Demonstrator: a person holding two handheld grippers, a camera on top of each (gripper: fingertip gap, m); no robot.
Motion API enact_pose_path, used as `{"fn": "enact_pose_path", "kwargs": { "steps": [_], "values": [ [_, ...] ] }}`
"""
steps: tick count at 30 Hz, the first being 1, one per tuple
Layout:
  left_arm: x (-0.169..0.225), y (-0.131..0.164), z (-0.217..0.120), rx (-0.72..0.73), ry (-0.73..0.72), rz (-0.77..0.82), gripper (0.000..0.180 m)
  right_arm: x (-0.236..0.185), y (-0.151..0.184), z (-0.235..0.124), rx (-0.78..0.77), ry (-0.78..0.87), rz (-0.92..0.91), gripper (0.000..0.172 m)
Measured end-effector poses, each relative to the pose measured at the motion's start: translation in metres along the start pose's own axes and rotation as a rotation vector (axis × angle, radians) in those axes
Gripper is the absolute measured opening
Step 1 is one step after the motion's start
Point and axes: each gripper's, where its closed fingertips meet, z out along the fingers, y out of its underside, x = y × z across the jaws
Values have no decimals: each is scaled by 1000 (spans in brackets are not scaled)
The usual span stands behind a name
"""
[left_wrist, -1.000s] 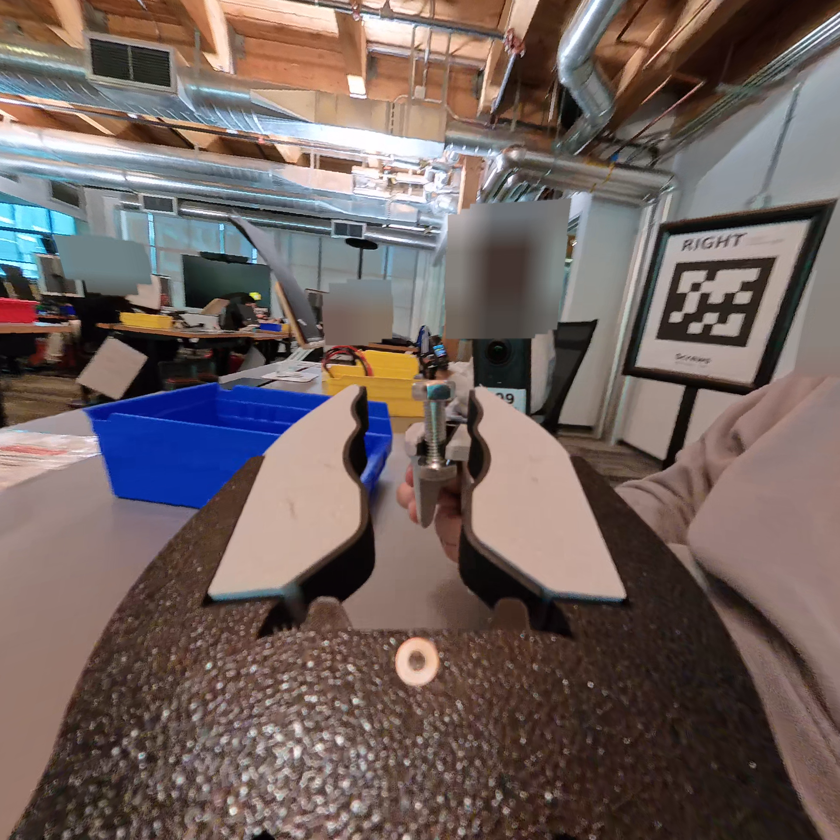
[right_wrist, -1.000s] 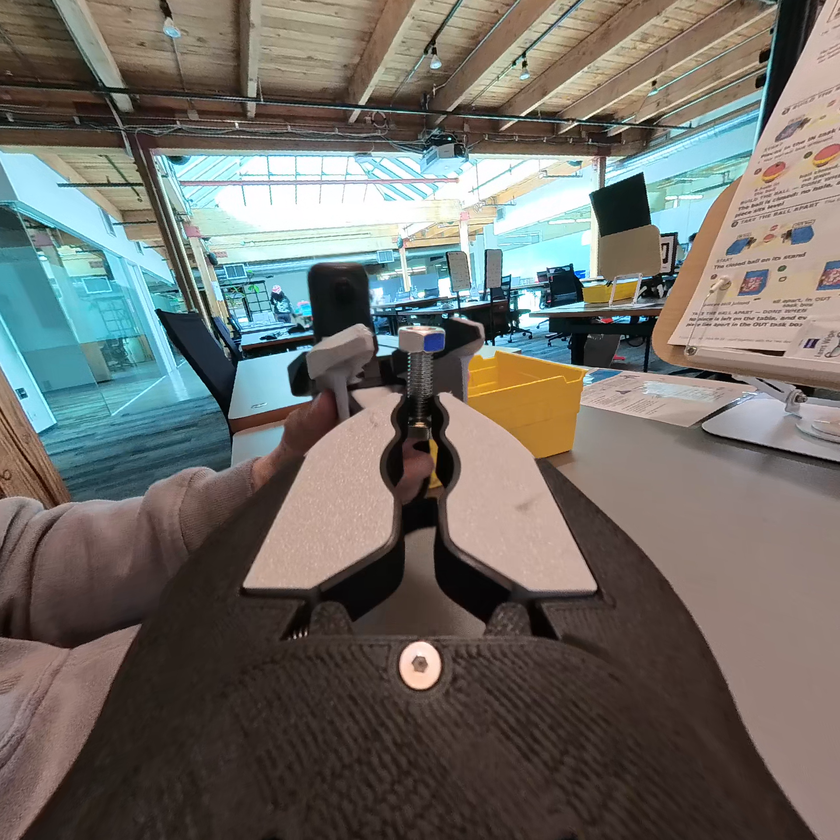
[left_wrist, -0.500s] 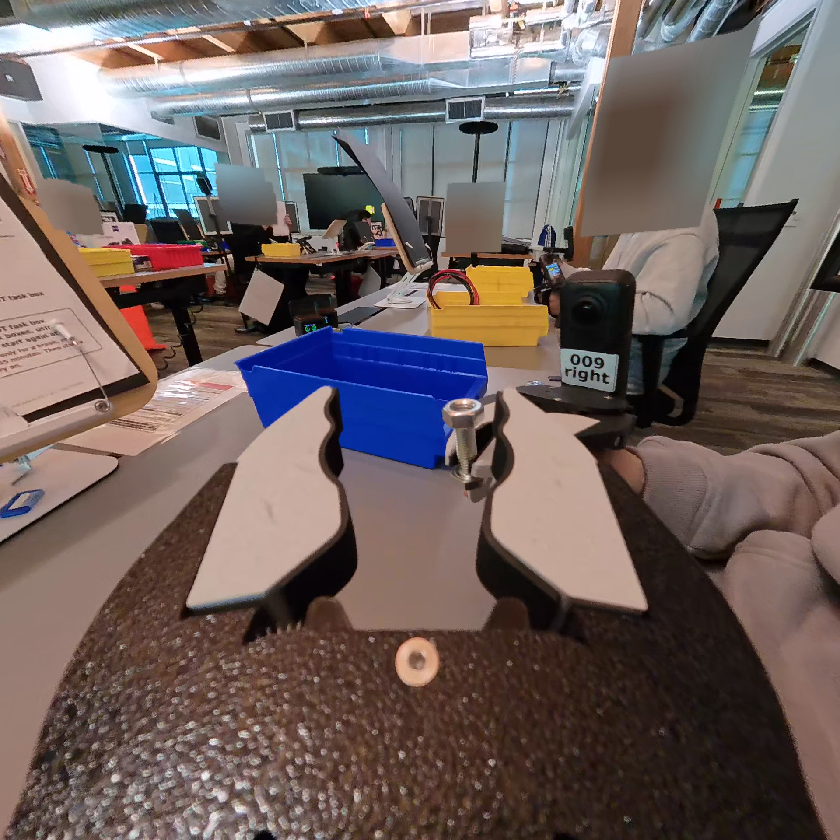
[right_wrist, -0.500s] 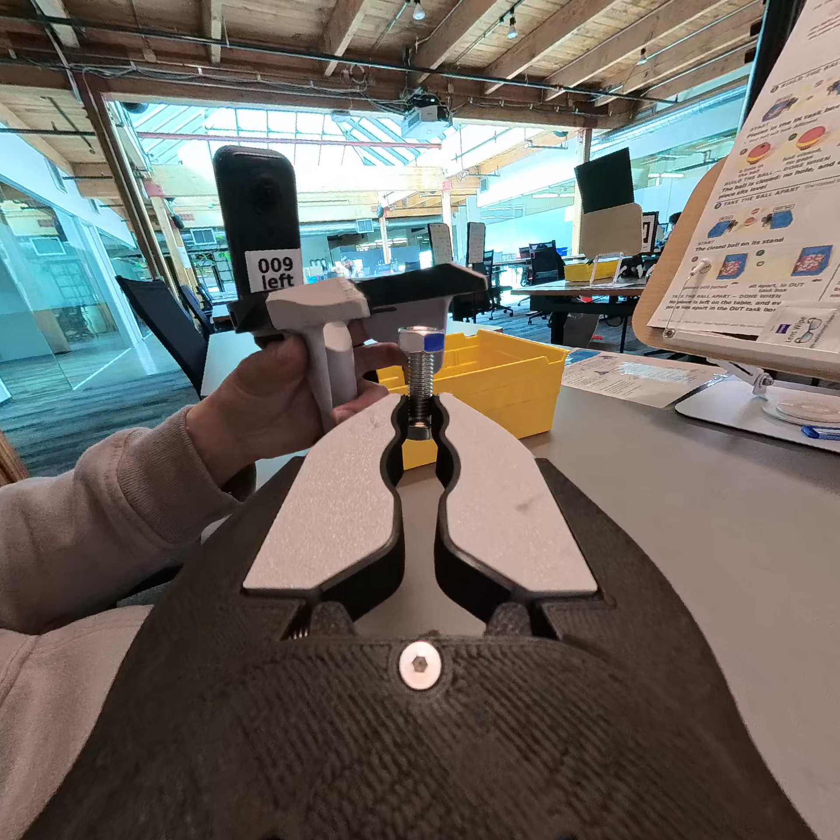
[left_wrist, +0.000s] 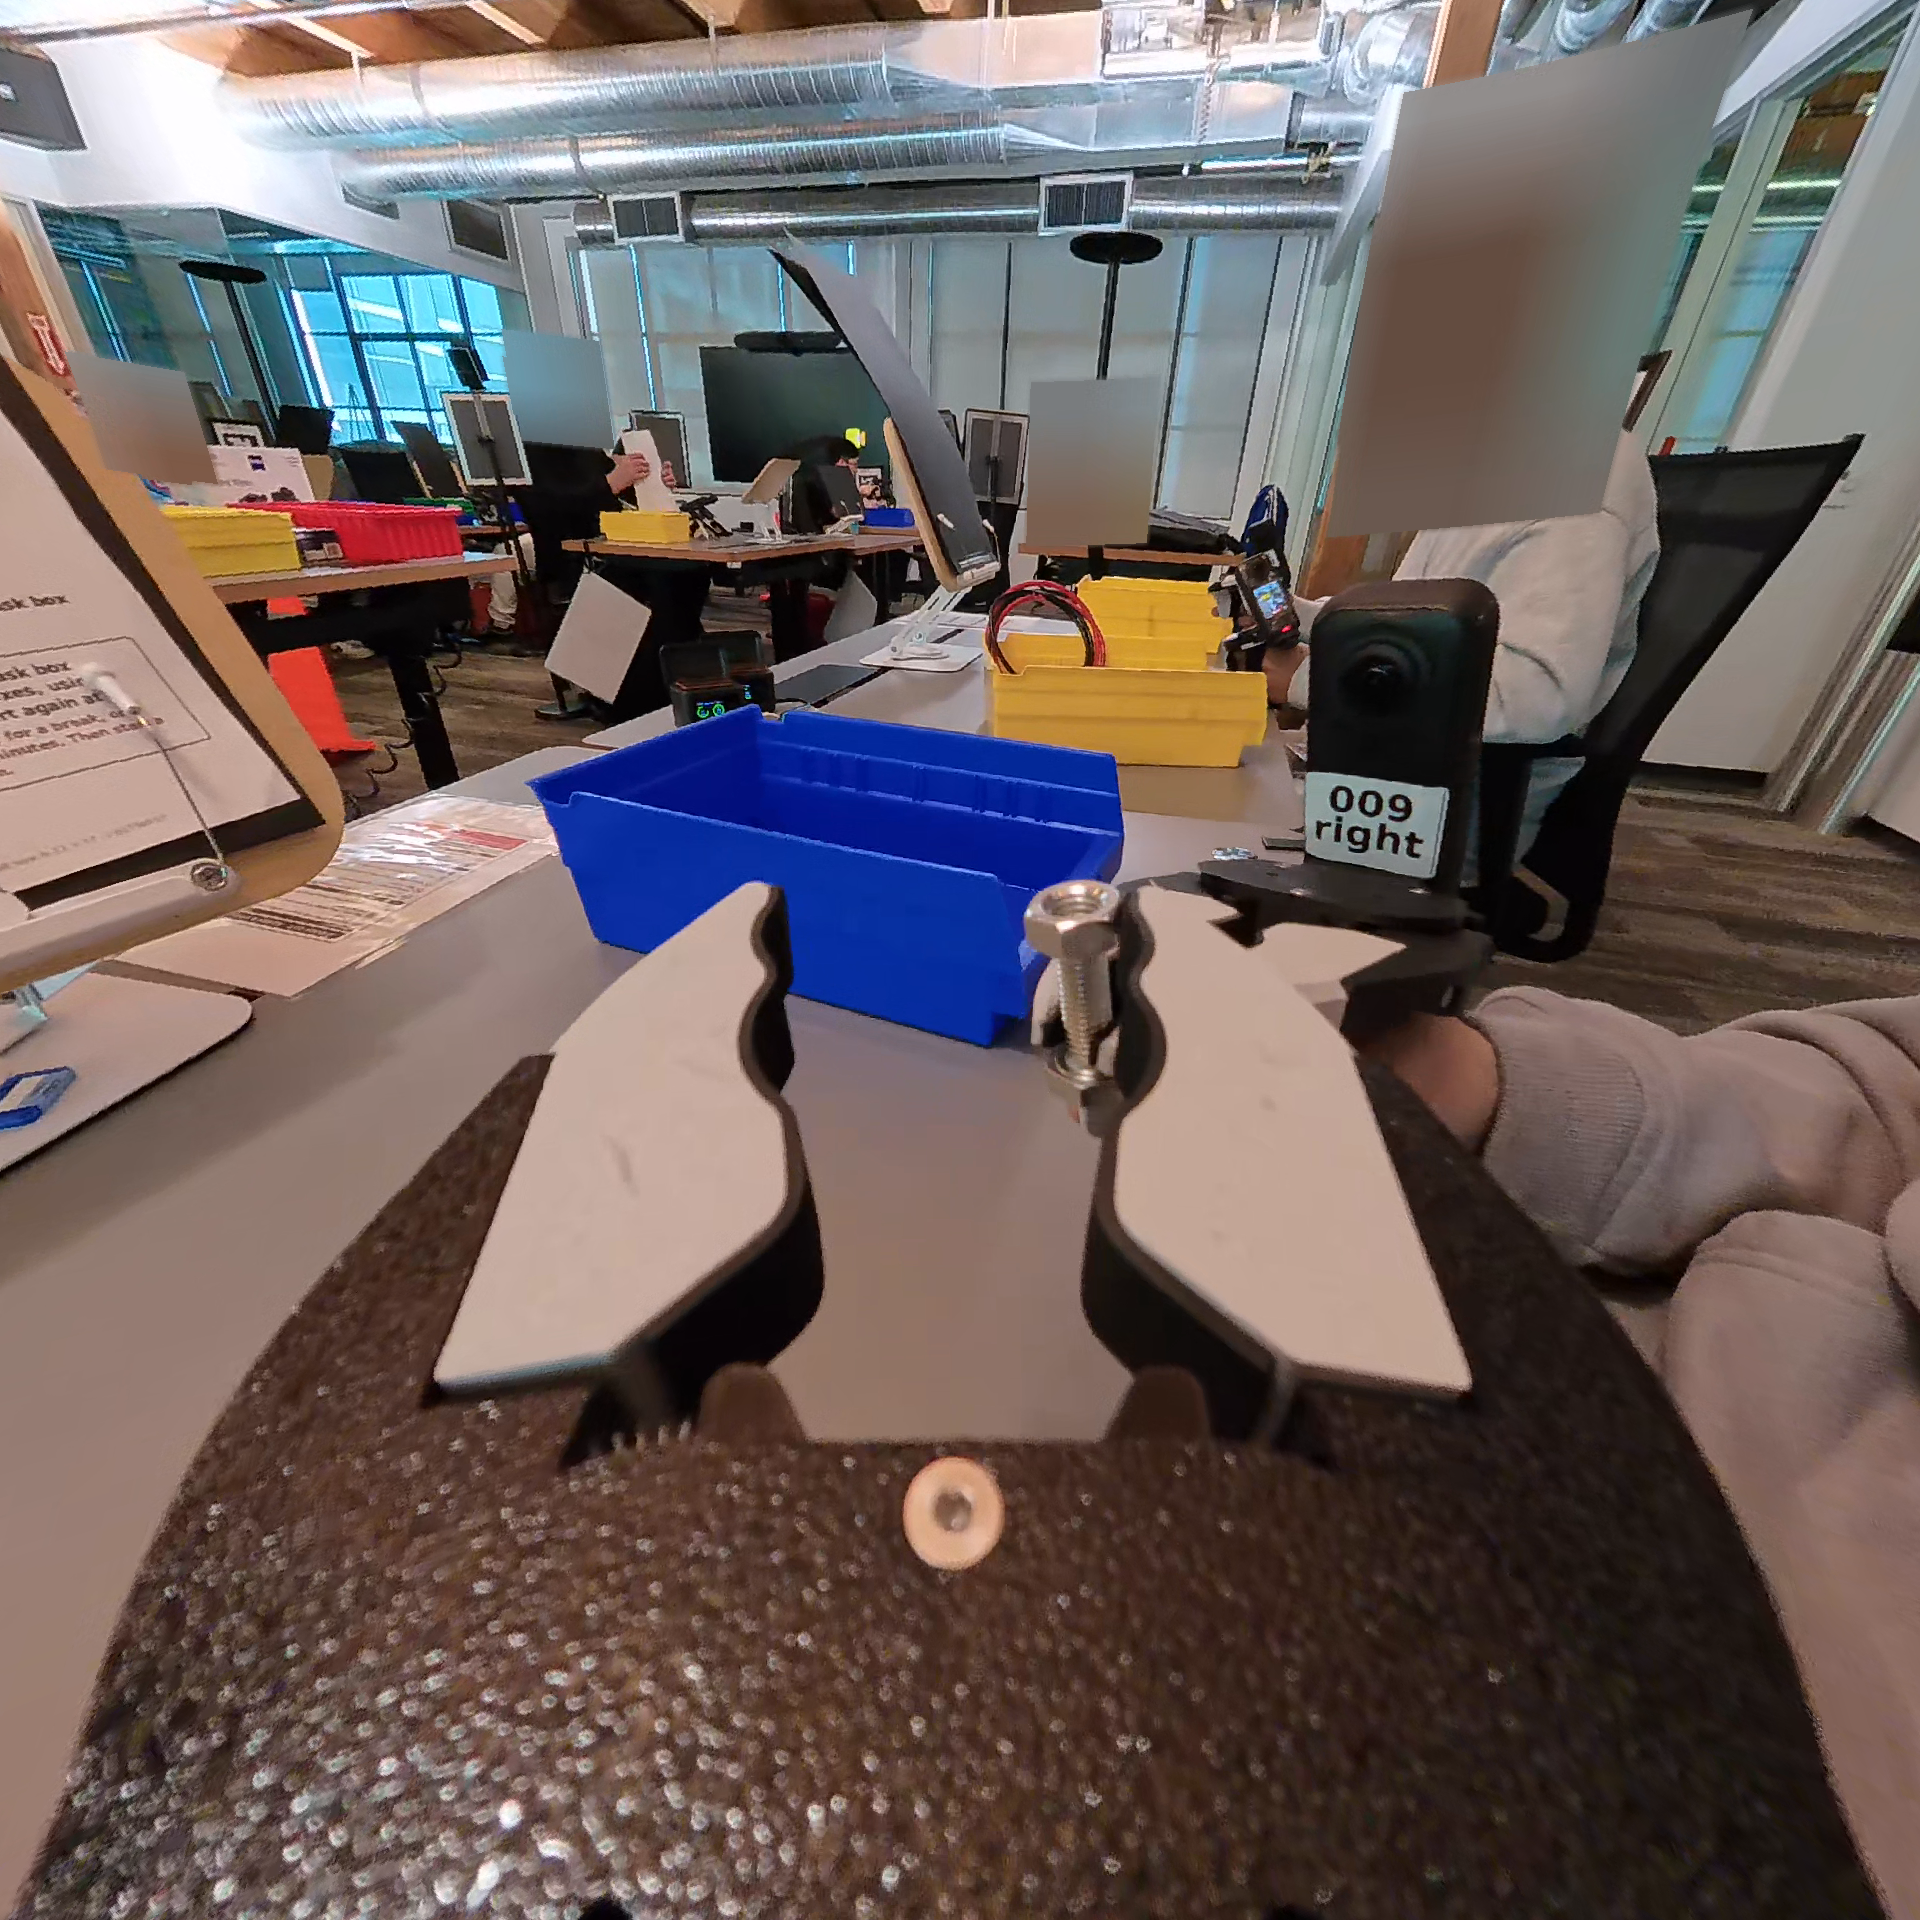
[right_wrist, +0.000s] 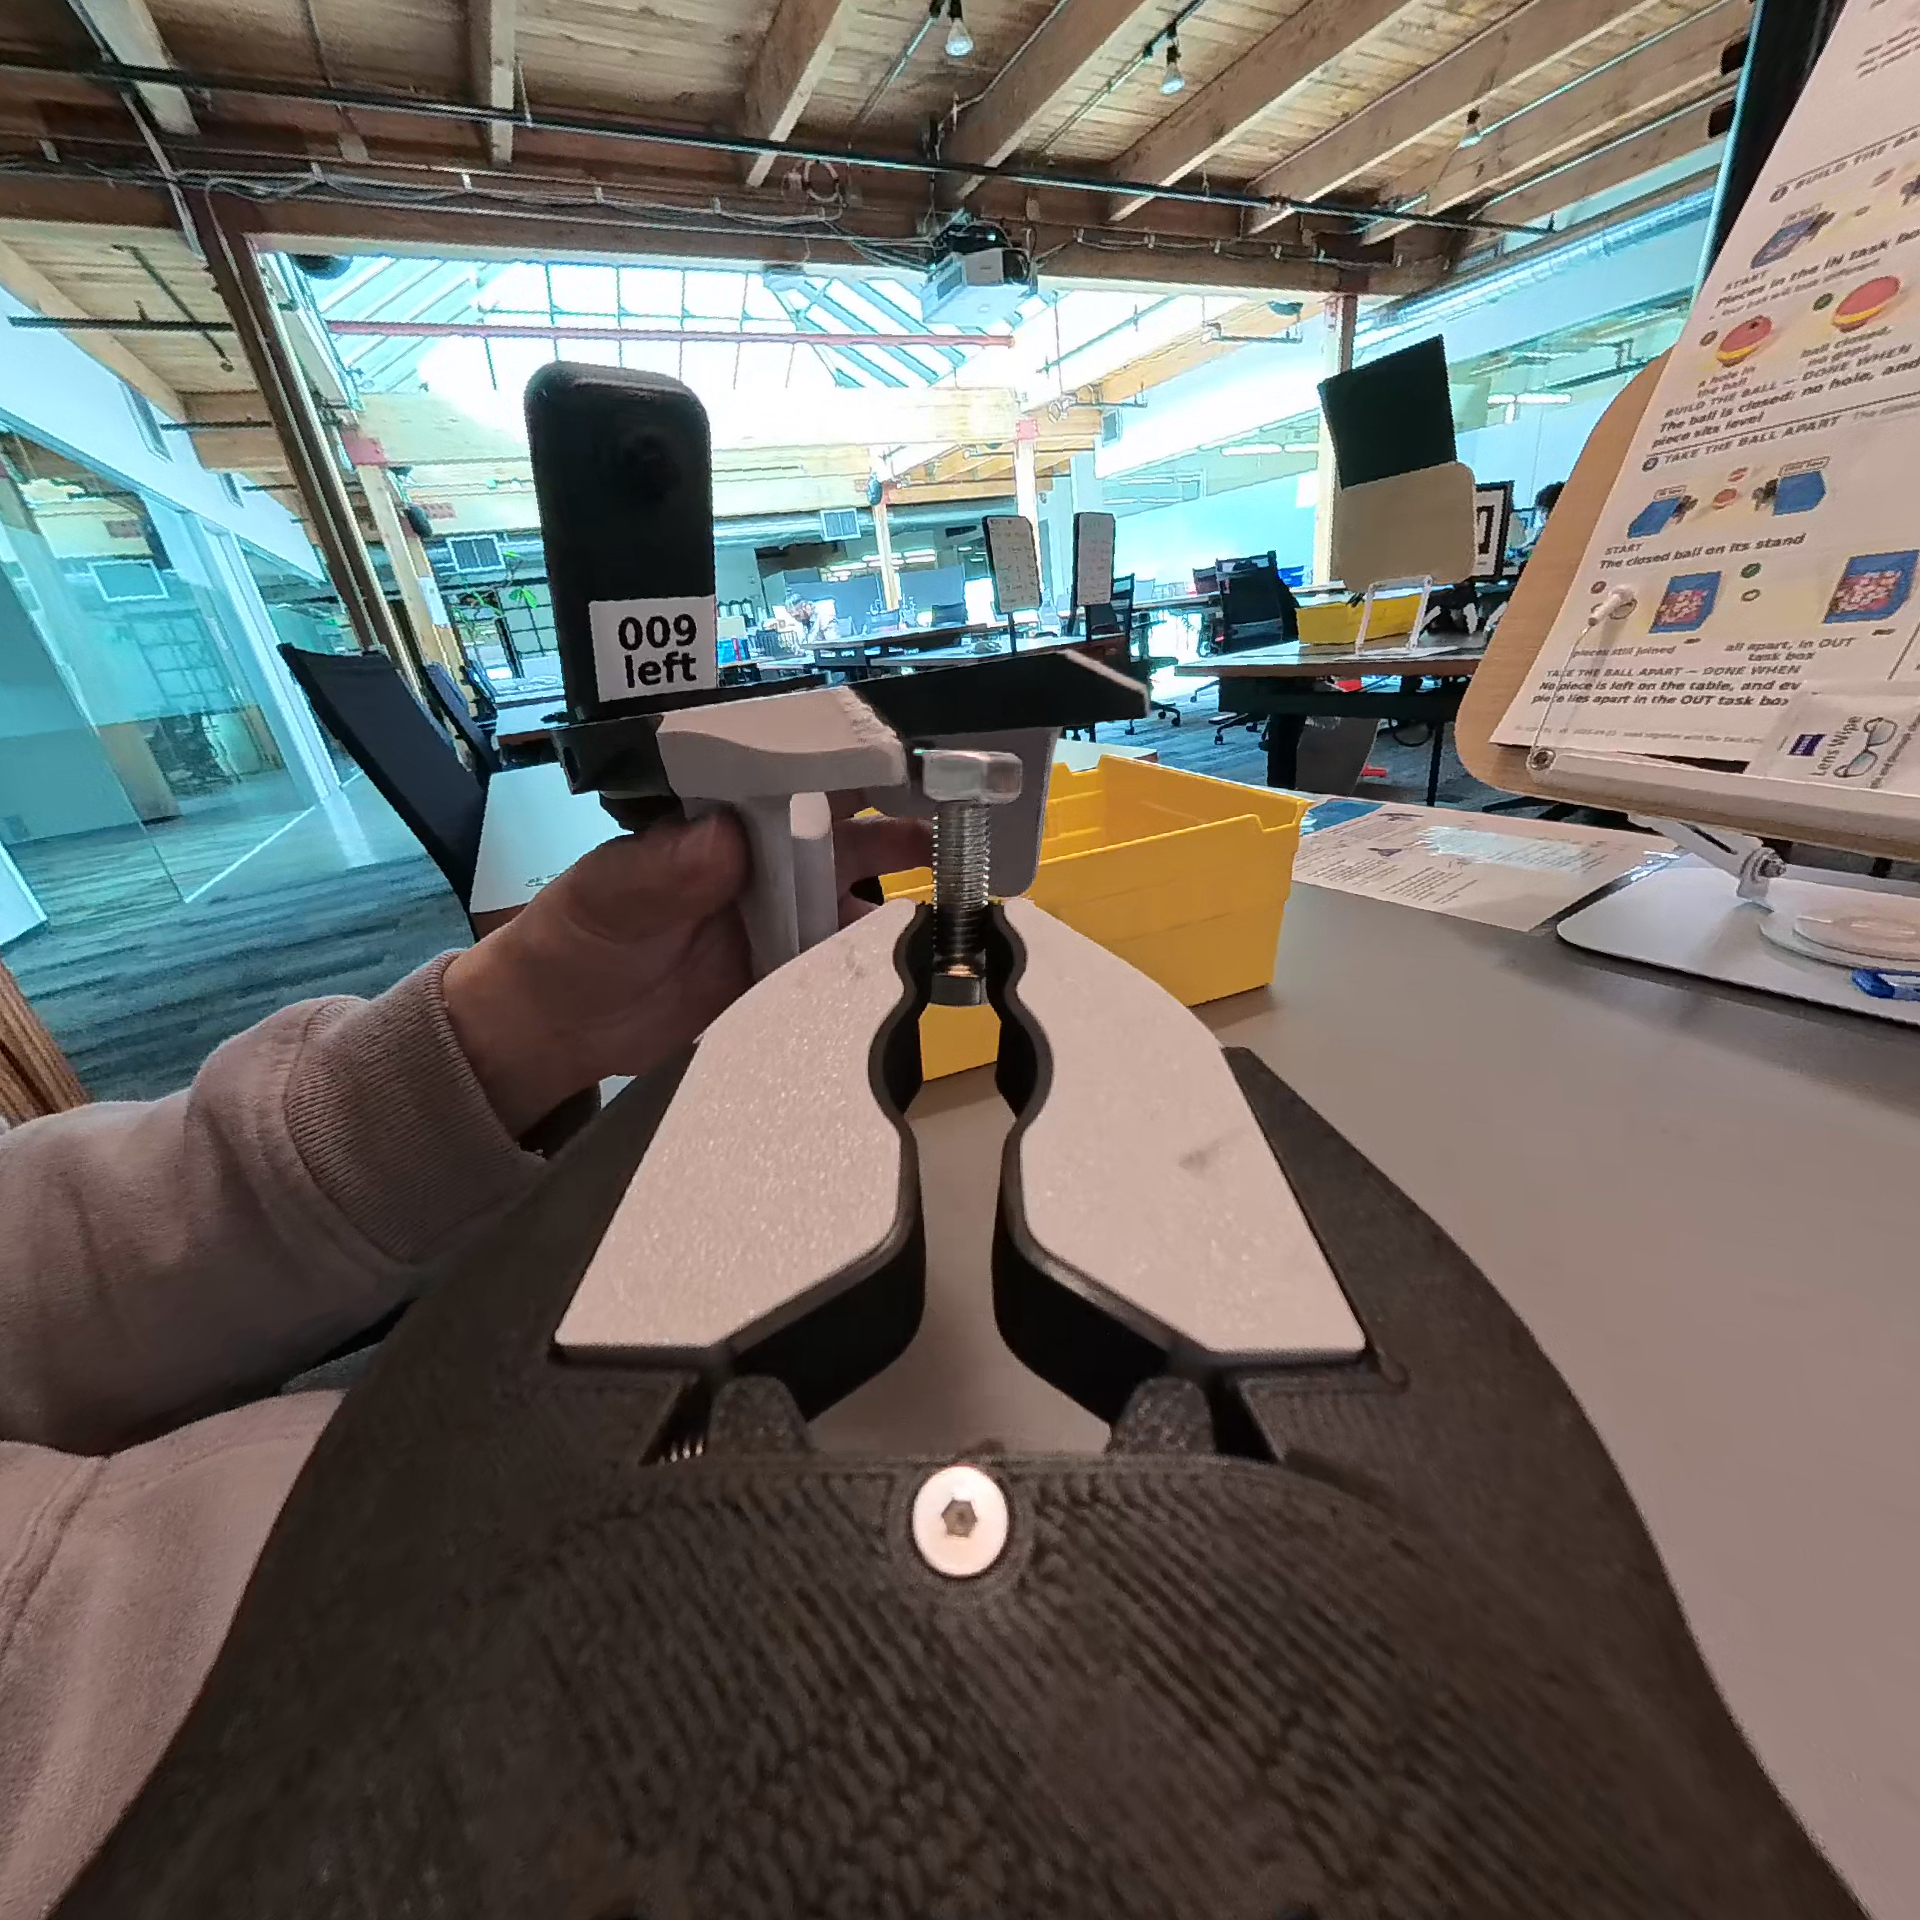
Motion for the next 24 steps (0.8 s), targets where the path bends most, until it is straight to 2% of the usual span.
{"fn": "enact_pose_path", "kwargs": {
  "steps": [8,14,20,24],
  "values": [
    [-11,0,-6,-7,-46,1,57,3,-2,-2,20,0,22,9],
    [8,-3,4,16,29,-17,59,-1,0,0,10,-7,10,9],
    [3,0,5,43,35,-88,60,-1,-6,-2,35,0,0,9],
    [-22,5,-8,15,-76,-90,52,5,-11,-6,52,18,2,9]
  ]
}}
